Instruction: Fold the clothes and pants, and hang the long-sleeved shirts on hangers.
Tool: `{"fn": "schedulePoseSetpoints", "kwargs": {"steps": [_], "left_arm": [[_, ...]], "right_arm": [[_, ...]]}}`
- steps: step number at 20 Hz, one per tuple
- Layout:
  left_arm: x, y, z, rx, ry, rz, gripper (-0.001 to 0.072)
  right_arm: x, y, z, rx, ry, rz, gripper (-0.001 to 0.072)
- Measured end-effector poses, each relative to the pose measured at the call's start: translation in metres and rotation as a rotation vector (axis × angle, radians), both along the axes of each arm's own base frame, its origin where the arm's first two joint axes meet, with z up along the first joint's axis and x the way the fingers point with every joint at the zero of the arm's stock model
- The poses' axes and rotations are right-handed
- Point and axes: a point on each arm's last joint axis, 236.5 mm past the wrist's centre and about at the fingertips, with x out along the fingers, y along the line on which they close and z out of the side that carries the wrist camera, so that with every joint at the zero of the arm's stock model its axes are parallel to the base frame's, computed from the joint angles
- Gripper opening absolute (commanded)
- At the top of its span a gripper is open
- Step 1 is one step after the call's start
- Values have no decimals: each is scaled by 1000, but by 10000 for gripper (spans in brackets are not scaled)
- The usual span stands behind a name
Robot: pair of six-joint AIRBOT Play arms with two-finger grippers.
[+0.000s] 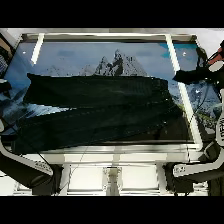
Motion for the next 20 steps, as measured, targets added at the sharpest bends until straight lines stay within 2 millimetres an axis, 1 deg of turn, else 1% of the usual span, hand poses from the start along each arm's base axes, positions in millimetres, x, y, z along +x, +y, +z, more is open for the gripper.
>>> {"fn": "schedulePoseSetpoints", "kwargs": {"steps": [1, 3, 4, 6, 8, 11, 14, 16, 18, 20], "left_arm": [[-14, -4, 2, -30, 27, 5, 320], [-44, -6, 5, -69, 72, 23, 321], [-58, -8, 4, -90, 91, 35, 321], [-88, -9, 1, -124, 125, 66, 321], [-118, -9, -7, -150, 145, 94, 322], [-149, -9, -28, -182, 121, 87, 323], [-161, -14, -53, -225, 77, 23, 326], [-164, -17, -69, -237, 51, -18, 361], [-159, -17, -83, -231, 7, -44, 361], [-151, -13, -92, -208, -44, -57, 361]], "right_arm": [[-13, 7, -5, -1, 29, 42, 44], [-38, 22, -14, 1, 68, 113, 37], [-51, 31, -20, 6, 79, 142, 37], [-74, 42, -31, 11, 93, 164, 37], [-96, 50, -44, 17, 109, 164, 37], [-118, 67, -54, 79, 117, 142, 37], [-125, 79, -54, 132, 105, 121, 37], [-126, 87, -51, 171, 95, 109, 37], [-127, 94, -48, 213, 93, 101, 35], [-130, 101, -45, 253, 104, 94, 34]]}}
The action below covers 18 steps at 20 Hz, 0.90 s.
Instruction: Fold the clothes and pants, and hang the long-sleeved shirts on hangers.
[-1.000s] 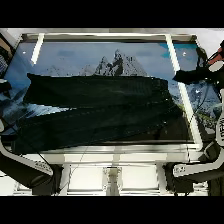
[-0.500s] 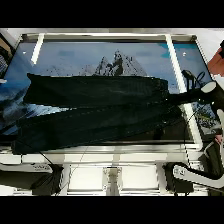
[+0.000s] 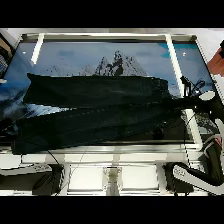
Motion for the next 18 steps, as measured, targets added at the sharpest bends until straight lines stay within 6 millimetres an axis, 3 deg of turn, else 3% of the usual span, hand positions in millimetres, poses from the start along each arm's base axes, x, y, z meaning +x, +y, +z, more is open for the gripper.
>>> {"fn": "schedulePoseSetpoints", "kwargs": {"steps": [5, 8, 12, 14, 16, 18], "left_arm": [[28, 10, -12, 39, -125, -7, 340], [47, 3, -23, -6, -194, -13, 341], [57, -4, -33, -51, -229, -14, 338], [58, -5, -35, -60, -231, -13, 79], [56, -9, -37, -83, -224, -15, 22], [57, -11, -35, -95, -226, -11, 23]], "right_arm": [[-10, 12, 2, 67, 59, -12, 34], [-12, 14, 4, 88, 82, -37, 34], [-15, 16, 4, 105, 104, -45, 34], [-15, 17, 4, 107, 108, -46, 34], [-16, 17, 4, 109, 110, -47, 34], [-16, 17, 4, 111, 112, -47, 35]]}}
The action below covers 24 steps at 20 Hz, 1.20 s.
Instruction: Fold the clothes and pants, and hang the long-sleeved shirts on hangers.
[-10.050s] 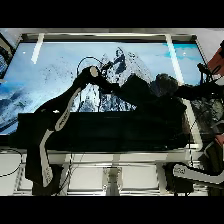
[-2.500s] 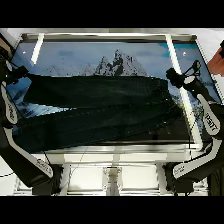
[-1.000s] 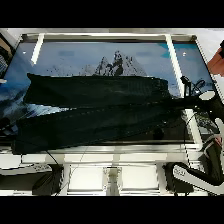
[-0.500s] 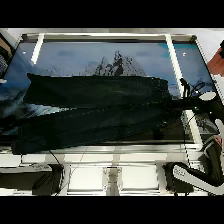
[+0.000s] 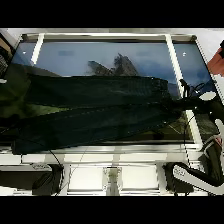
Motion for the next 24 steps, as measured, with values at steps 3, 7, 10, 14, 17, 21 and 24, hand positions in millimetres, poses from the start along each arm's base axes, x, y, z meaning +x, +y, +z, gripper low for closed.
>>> {"fn": "schedulePoseSetpoints", "kwargs": {"steps": [3, 7, 10, 14, 17, 21, 24], "left_arm": [[15, 3, 21, -19, -67, 50, 23], [57, 16, 77, -88, -296, 191, 23], [83, 31, 115, -141, -471, 306, 23], [99, 44, 129, -185, -565, 392, 363], [102, 46, 127, -212, -578, 414, 371], [97, 46, 127, -242, -576, 421, 372], [81, 41, 123, -284, -543, 402, 372]], "right_arm": [[0, 0, 0, -2, 1, 0, 34], [3, -4, -2, -20, -11, -10, 34], [9, -11, -3, -46, -31, -28, 34], [16, -17, -4, -69, -54, -49, 35], [21, -25, -7, -109, -73, -61, 169], [19, -47, -16, -226, -75, -34, 527], [10, -76, -28, -375, -56, 28, 586]]}}
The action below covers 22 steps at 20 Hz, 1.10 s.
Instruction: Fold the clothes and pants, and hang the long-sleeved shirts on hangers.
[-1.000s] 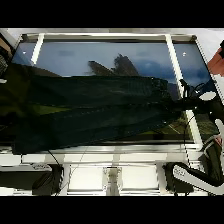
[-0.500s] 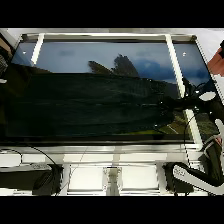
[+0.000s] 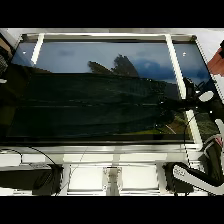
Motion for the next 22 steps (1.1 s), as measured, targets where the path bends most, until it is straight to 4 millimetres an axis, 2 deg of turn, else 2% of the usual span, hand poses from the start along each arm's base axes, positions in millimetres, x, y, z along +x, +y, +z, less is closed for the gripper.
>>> {"fn": "schedulePoseSetpoints", "kwargs": {"steps": [3, 5, 8, 11, 12, 13, 14, 15, 16, 17, 18, 19, 21, 22], "left_arm": [[-19, -7, 0, -59, 15, -36, 371], [-29, -15, 3, -96, 18, -66, 360], [-39, -32, 7, -164, 30, -113, 360], [-46, -48, 11, -232, 44, -154, 357], [-48, -53, 13, -259, 52, -158, 329], [-49, -56, 14, -274, 56, -166, 229], [-51, -59, 15, -295, 62, -169, 184], [-52, -62, 15, -306, 66, -177, 184], [-54, -64, 15, -314, 72, -183, 184], [-55, -66, 15, -319, 77, -187, 184], [-56, -67, 14, -321, 84, -192, 184], [-58, -68, 13, -320, 92, -198, 184], [-65, -67, 6, -299, 128, -210, 184], [-69, -65, 0, -279, 154, -214, 184]], "right_arm": [[-10, -30, -7, -93, 25, 39, 583], [-21, -39, -12, -92, 49, 91, 549], [-31, -35, -18, -35, 60, 188, 548], [-36, -23, -26, 35, 68, 261, 546], [-38, -18, -30, 62, 79, 282, 545], [-41, -14, -33, 86, 92, 298, 543], [-45, -10, -36, 112, 107, 314, 513], [-49, -7, -38, 130, 124, 329, 446], [-55, -5, -41, 144, 147, 343, 432], [-60, -5, -43, 149, 170, 358, 336], [-66, -5, -45, 153, 195, 370, 197], [-72, -6, -46, 157, 219, 370, 124], [-79, -6, -48, 166, 263, 353, 53], [-82, -7, -48, 171, 279, 338, 39]]}}
